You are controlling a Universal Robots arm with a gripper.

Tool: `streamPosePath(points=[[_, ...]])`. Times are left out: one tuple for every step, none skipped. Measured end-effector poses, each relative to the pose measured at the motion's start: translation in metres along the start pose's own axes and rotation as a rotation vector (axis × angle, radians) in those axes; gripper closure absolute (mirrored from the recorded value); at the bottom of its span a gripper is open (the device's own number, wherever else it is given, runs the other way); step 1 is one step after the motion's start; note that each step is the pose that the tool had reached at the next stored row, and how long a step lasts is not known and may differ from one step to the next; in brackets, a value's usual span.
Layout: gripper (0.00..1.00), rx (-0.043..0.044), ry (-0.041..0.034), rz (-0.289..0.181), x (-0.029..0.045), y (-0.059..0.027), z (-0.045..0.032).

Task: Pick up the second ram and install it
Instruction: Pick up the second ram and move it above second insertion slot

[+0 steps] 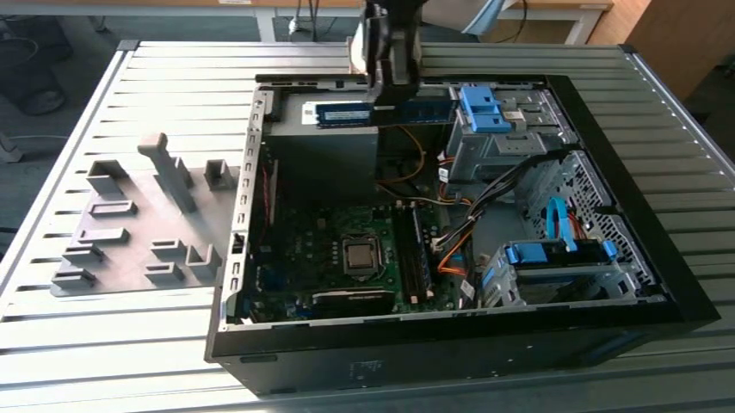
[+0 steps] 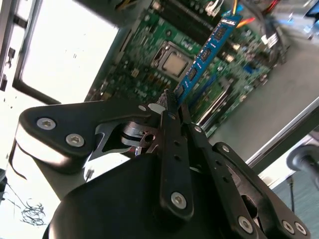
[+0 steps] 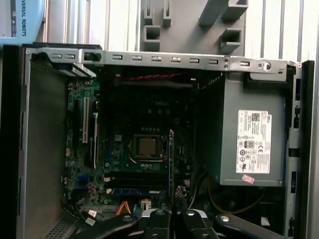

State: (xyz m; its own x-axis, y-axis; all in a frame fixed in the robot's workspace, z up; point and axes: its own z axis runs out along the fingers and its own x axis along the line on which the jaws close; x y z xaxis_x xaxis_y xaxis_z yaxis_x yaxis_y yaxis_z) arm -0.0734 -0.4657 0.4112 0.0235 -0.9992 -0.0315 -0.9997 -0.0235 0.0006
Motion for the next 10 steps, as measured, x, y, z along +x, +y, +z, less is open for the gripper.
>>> streamPosePath(points=[[0.86, 0.0, 0.0, 0.0, 0.0001, -0.0045, 0.0002], [0.86, 0.0, 0.0001, 0.0, 0.0003, -0.0094, 0.0003], [0.86, 0.0, 0.0001, 0.0, 0.0003, -0.0139, 0.0004], [0.86, 0.0, 0.0, 0.0, 0.0004, -0.018, 0.0006], [0.86, 0.0, 0.0, 0.0, 0.0005, -0.0207, 0.0007], [0.86, 0.0, 0.0, 0.0, 0.0006, -0.0223, 0.0007], [0.86, 0.0, 0.0, 0.0, 0.0006, -0.0224, 0.0007], [0.86, 0.0, 0.0, 0.0, 0.0006, -0.0224, 0.0007], [0.86, 0.0, 0.0001, 0.0, 0.0006, -0.0227, 0.0007], [0.86, 0.0, 0.0001, 0.0, 0.0006, -0.023, 0.0007]])
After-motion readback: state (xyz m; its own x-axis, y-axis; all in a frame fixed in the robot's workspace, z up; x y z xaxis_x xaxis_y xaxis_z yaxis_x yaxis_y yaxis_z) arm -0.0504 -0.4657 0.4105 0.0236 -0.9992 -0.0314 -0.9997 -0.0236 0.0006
